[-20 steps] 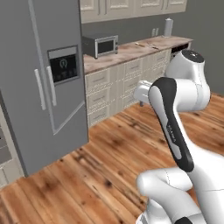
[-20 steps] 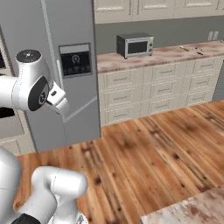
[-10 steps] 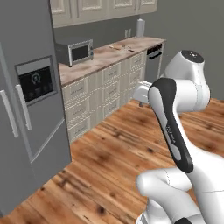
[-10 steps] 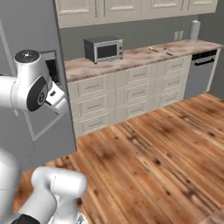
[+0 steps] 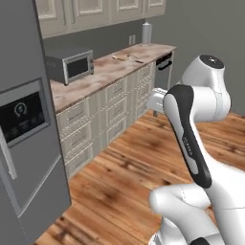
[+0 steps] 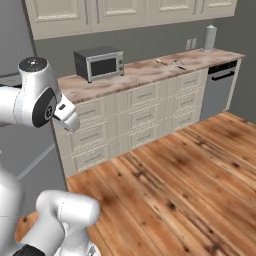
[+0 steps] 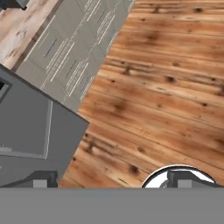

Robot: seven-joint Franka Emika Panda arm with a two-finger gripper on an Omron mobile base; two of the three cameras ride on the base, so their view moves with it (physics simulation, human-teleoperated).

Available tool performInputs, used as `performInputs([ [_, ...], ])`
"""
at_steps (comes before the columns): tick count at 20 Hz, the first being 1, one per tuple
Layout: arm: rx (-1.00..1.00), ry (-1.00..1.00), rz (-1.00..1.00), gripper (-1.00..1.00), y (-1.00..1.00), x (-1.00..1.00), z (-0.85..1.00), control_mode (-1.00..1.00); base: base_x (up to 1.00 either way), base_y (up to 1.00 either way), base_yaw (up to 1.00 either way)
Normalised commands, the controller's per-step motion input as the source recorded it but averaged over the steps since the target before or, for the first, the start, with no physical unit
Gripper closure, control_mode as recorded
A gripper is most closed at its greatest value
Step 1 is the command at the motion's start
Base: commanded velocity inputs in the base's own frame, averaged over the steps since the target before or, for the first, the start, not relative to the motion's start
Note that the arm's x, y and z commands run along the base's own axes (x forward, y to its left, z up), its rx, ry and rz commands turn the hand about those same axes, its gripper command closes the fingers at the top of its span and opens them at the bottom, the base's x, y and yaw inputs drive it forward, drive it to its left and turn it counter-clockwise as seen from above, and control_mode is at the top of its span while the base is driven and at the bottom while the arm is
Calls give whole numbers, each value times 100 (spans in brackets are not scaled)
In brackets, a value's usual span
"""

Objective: Organize the utensils by type. Pick up the wooden spoons from the counter and place them in the open cabinet. Then pick up the metallic utensils from the counter and place them in the open drawer.

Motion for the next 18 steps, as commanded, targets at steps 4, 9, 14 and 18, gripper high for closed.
performInputs([
  [4, 0, 0, 0, -100, 0, 0, 0, 100, 100, -8, 0],
  [9, 0, 0, 0, -100, 0, 0, 0, 100, 100, -12, 0],
  [14, 0, 0, 0, -100, 0, 0, 0, 100, 100, -26, 1],
  [18, 0, 0, 0, -100, 0, 0, 0, 100, 100, -34, 4],
])
